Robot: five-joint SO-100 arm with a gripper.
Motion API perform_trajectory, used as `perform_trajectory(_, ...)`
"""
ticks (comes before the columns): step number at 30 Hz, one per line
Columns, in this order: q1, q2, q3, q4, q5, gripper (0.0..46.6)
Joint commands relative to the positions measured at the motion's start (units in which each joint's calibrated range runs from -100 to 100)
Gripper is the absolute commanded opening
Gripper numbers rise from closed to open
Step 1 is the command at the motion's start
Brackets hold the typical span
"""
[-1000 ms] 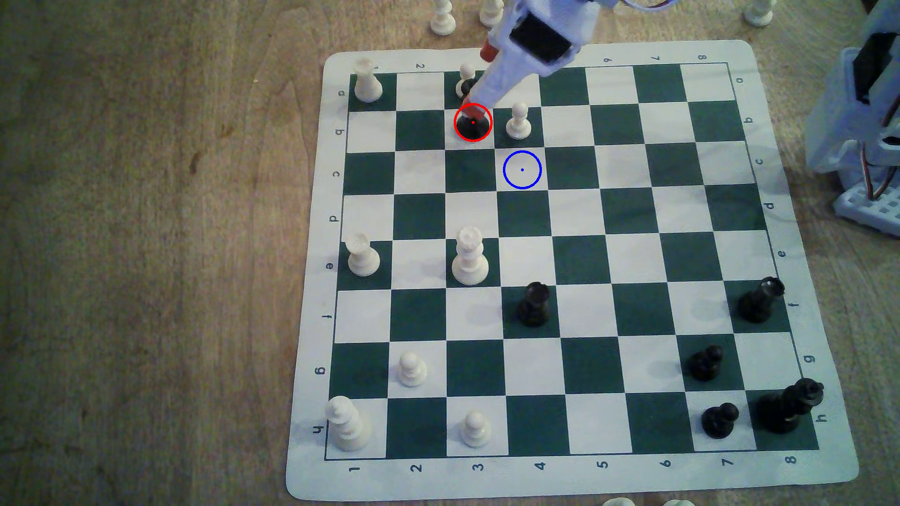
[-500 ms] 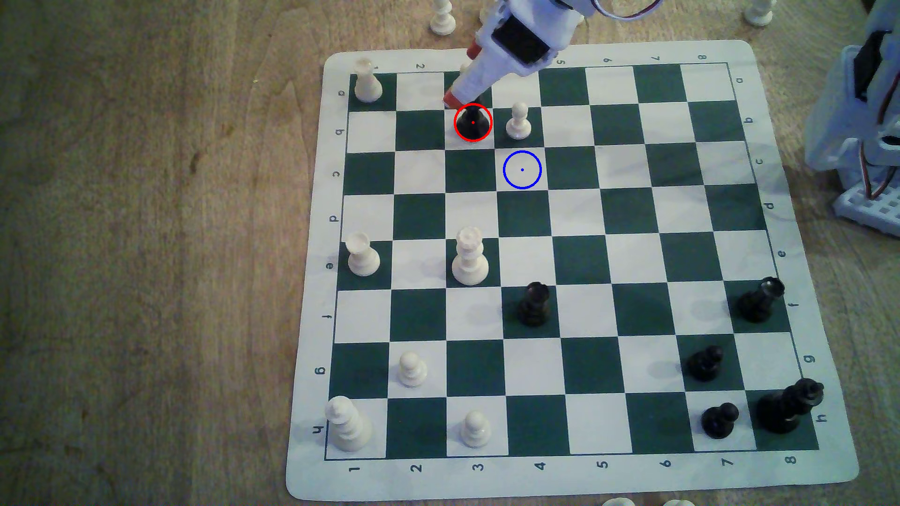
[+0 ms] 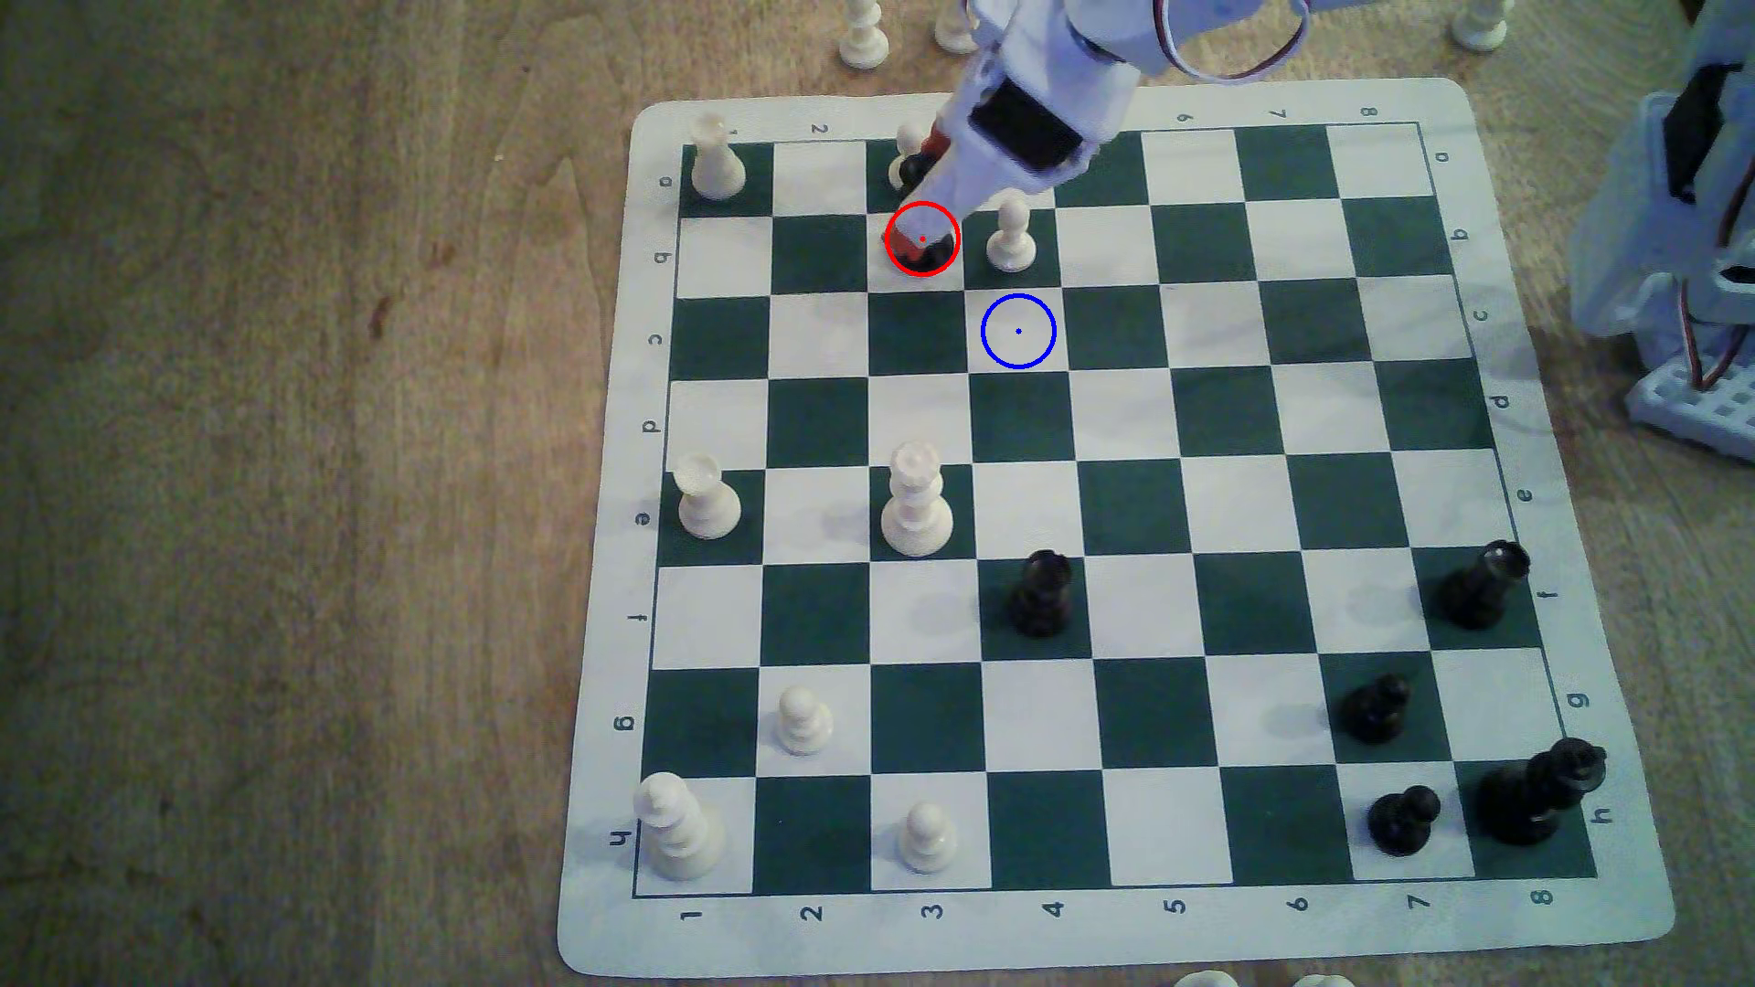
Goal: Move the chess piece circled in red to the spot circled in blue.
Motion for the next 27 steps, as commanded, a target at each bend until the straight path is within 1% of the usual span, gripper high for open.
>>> perform_trajectory(1, -0.91, -1.47, -0.78, -1.13, -0.34, 21.9)
perform_trajectory(8, -0.99, -1.13, -0.78, -1.7, -0.34, 21.2)
perform_trajectory(9, -0.99, -1.13, -0.78, -1.7, -0.34, 19.9)
perform_trajectory(10, -0.91, -1.04, -0.78, -1.87, -0.34, 17.4)
perform_trajectory(11, -0.76, -0.96, -0.78, -2.11, -0.34, 11.7)
perform_trajectory(17, -0.68, -0.11, -0.78, -2.19, -0.2, 1.4)
perform_trajectory(18, -0.68, -0.02, -0.78, -2.19, -0.2, 0.3)
perform_trajectory(27, -0.76, -2.23, -1.33, -1.21, -0.1, 0.3)
